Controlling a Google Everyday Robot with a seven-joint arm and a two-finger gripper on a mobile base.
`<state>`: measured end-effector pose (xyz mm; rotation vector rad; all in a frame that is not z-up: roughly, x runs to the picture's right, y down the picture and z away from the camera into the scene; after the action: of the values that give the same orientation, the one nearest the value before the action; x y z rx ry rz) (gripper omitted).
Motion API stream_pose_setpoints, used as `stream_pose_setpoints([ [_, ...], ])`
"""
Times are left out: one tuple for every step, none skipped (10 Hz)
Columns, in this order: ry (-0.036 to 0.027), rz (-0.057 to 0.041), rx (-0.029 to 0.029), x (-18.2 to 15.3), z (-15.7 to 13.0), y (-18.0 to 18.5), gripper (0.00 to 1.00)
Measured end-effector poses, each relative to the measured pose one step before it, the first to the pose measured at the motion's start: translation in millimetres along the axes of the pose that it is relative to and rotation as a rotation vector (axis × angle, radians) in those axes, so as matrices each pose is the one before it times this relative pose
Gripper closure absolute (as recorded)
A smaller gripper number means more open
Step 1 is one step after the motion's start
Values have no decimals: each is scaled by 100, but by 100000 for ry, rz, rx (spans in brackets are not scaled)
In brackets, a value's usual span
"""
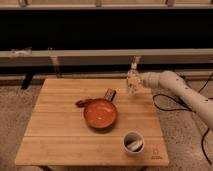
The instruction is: Stand the bottle upright
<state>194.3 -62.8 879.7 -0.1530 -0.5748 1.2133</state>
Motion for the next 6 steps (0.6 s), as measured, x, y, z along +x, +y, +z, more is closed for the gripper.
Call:
stream_pose_setpoints([
  [-2326,-538,1532,178,-135,-500,100],
  [-2237,-404,1551,347,-150,-487,100],
  [-2886,-633,2050,490,-287,-606,100],
  [-2128,-602,1354,560,-135,-298,100],
  [-1500,-416,1279,354,-162,-290,100],
  [-1367,-393,1479,585,-148,-307,100],
])
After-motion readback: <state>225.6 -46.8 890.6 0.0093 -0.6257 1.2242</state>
